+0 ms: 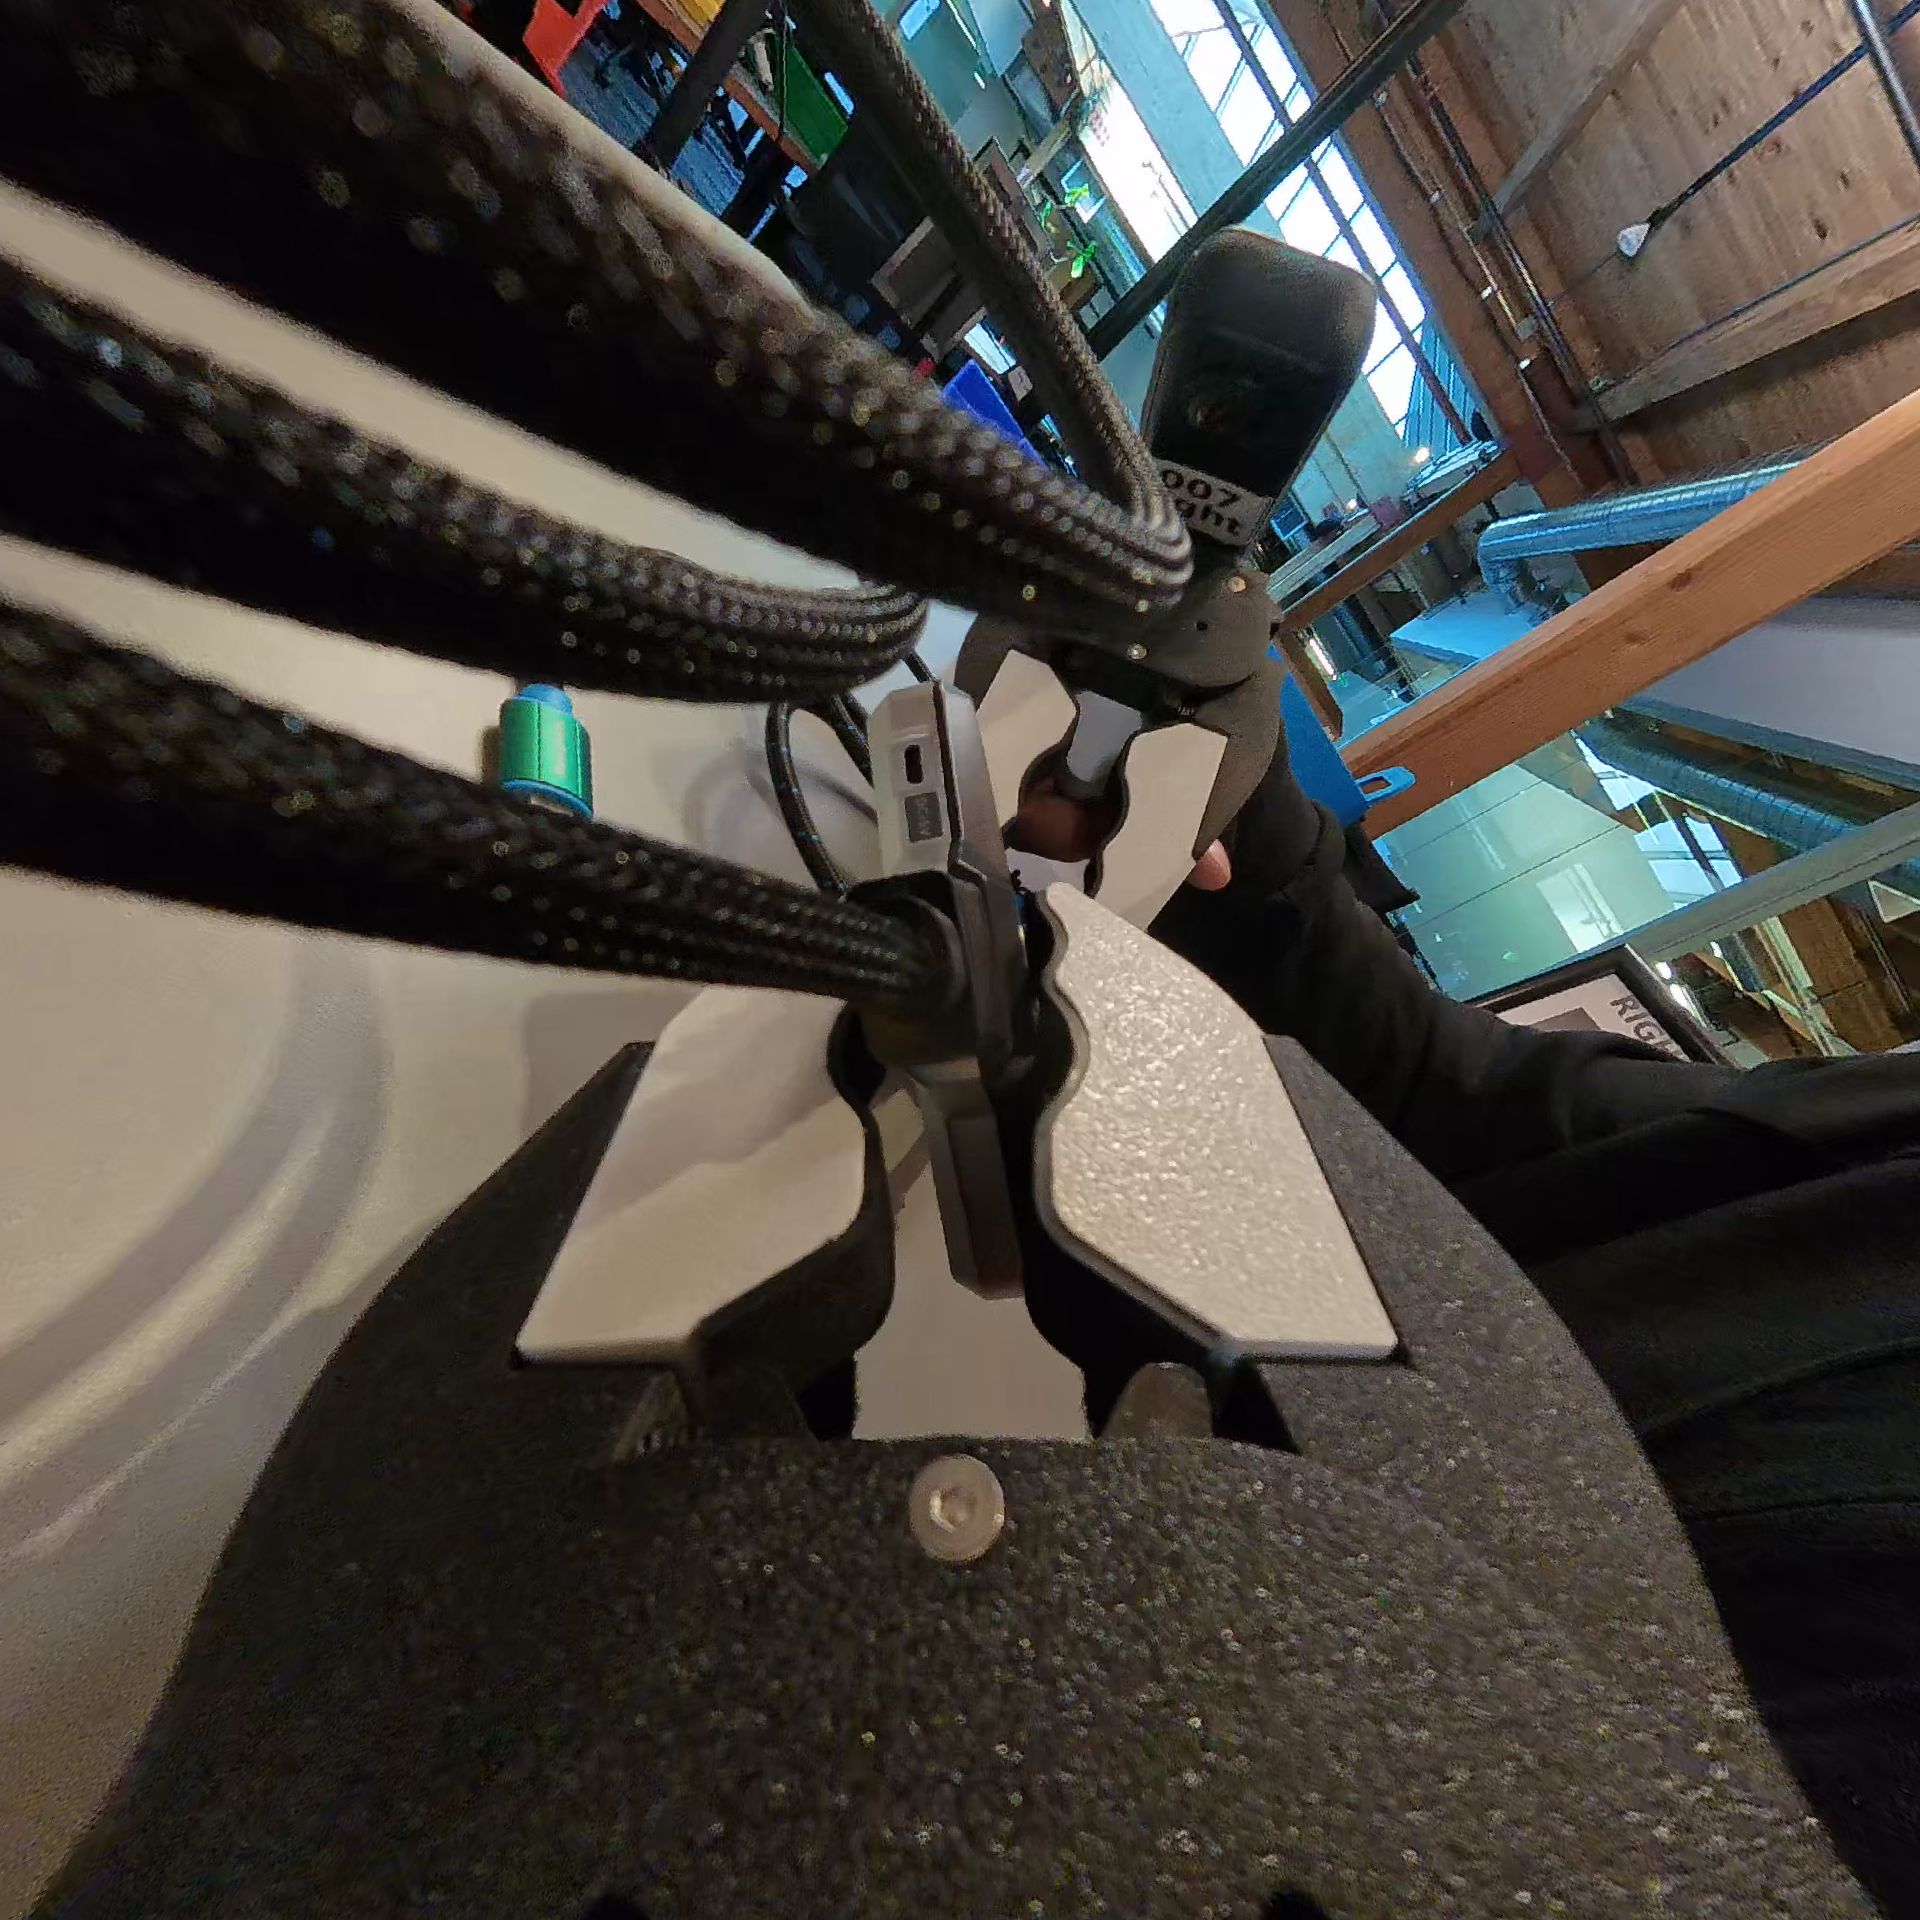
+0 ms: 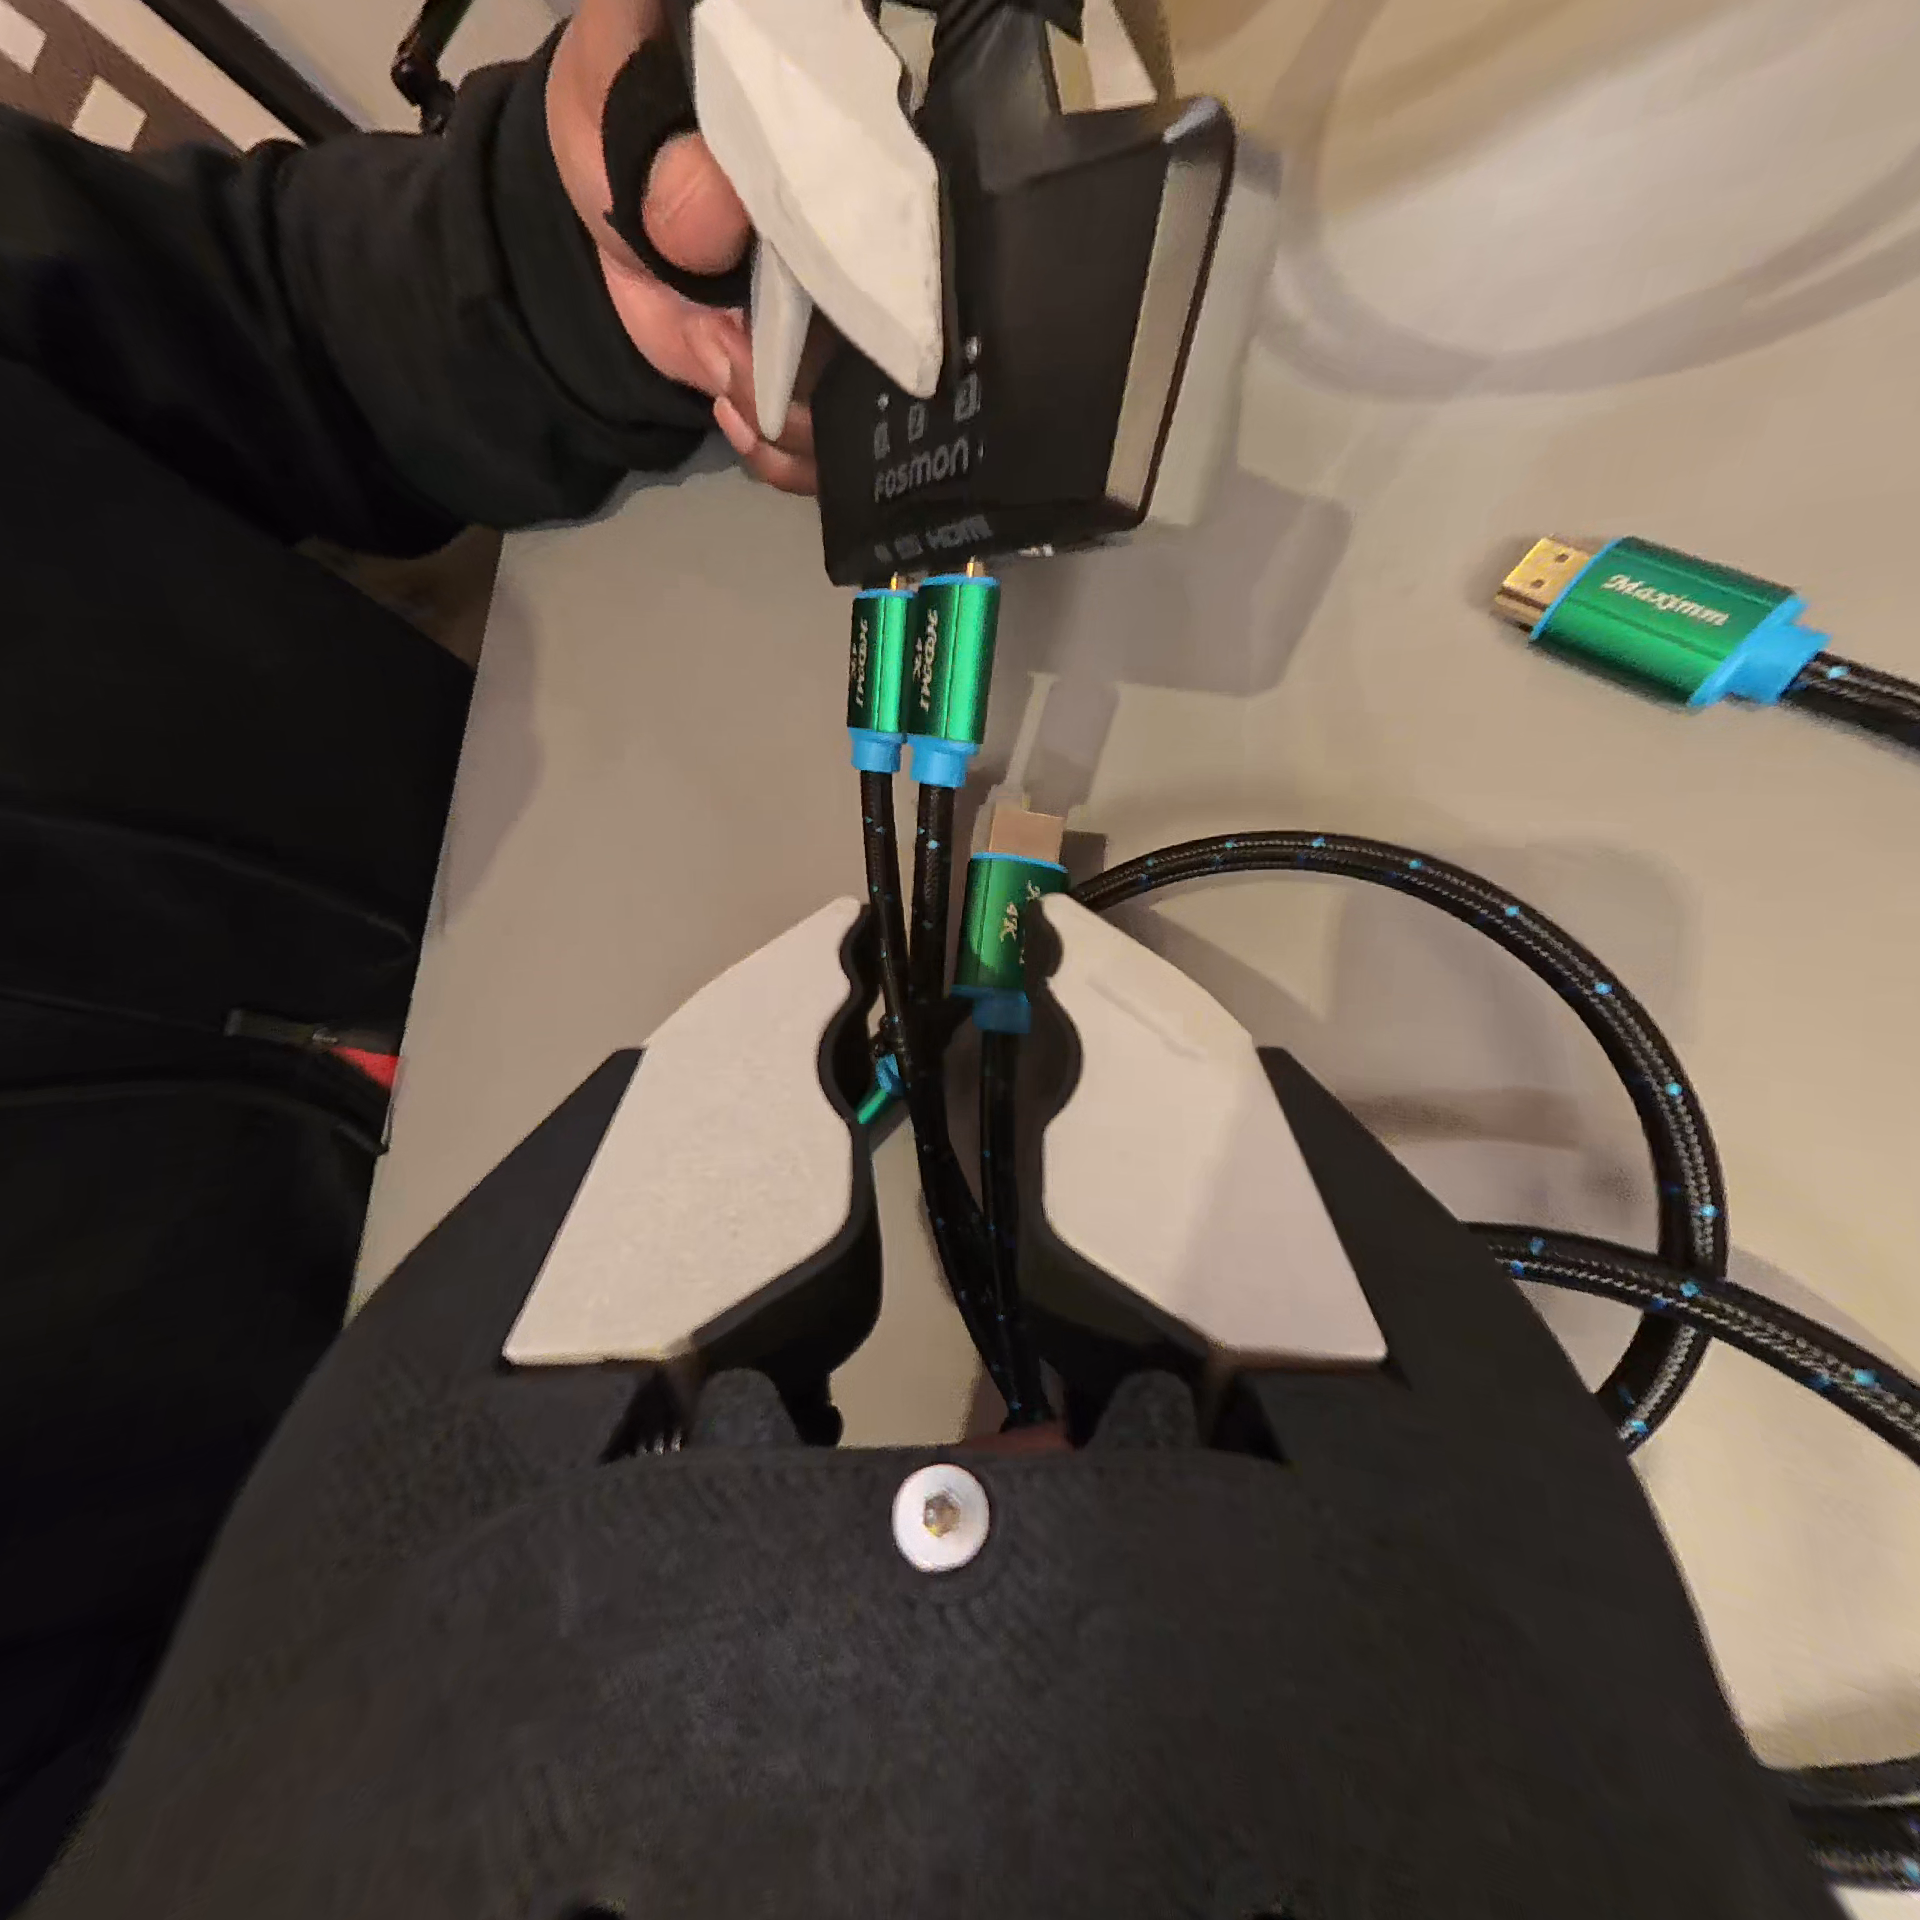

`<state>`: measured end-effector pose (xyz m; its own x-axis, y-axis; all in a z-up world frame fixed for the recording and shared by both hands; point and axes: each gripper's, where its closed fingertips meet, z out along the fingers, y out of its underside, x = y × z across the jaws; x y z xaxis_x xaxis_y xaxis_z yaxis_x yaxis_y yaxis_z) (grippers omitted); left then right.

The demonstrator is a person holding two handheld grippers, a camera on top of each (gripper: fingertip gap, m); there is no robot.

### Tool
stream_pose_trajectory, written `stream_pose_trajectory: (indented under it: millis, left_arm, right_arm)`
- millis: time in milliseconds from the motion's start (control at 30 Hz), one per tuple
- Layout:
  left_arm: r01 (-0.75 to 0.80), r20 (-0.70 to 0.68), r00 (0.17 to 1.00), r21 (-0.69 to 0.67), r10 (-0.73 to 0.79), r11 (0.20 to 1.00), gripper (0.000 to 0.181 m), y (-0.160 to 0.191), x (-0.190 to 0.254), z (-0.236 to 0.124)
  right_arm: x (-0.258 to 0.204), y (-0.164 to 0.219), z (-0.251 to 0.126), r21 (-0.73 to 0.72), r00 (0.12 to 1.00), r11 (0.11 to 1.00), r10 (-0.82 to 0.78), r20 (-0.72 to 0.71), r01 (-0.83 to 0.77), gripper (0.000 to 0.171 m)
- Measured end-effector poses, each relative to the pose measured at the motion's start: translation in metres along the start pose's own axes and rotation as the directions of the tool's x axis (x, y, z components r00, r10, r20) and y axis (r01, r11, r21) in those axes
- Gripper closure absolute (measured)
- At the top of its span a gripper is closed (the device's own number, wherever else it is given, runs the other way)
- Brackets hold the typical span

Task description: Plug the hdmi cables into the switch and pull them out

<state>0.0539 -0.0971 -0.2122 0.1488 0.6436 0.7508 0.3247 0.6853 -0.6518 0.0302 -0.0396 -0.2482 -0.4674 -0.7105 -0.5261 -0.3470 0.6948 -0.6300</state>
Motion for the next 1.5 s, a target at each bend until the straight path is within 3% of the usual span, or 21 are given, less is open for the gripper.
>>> stream_pose_trajectory:
  millis: [167, 400, 733, 900, 1067, 1500]
  left_arm:
    - [-0.02, -0.005, 1.0, -0.024, 0.02, 1.0, 0.156, 0.003, 0.002, 0.002]
    - [-0.018, -0.015, 1.0, -0.045, 0.018, 0.999, 0.156, 0.006, 0.004, 0.002]
    - [-0.015, -0.008, 1.0, -0.064, 0.015, 0.998, 0.155, 0.01, 0.003, 0.004]
    - [-0.014, -0.009, 1.0, -0.068, 0.014, 0.998, 0.155, 0.01, 0.003, 0.004]
    - [-0.016, -0.005, 1.0, -0.074, 0.015, 0.997, 0.155, 0.012, 0.003, 0.005]
    - [-0.006, -0.003, 1.0, -0.082, 0.005, 0.997, 0.155, 0.013, 0.002, 0.005]
  right_arm:
    - [0.008, 0.002, -0.006, -0.002, 1.0, 1.0, 0.025, 0.002, -0.025, 0.147]
    - [0.021, 0.014, -0.026, -0.043, 0.989, 0.999, 0.026, -0.148, -0.033, 0.143]
    - [0.039, 0.032, -0.026, -0.221, 0.939, 0.975, -0.042, -0.34, -0.036, 0.141]
    - [0.036, 0.018, -0.031, -0.192, 0.929, 0.981, -0.081, -0.361, 0.01, 0.147]
    - [0.043, 0.031, -0.028, -0.19, 0.951, 0.981, -0.026, -0.308, -0.035, 0.154]
    - [0.045, 0.039, -0.021, -0.212, 0.931, 0.975, -0.017, -0.364, -0.065, 0.15]
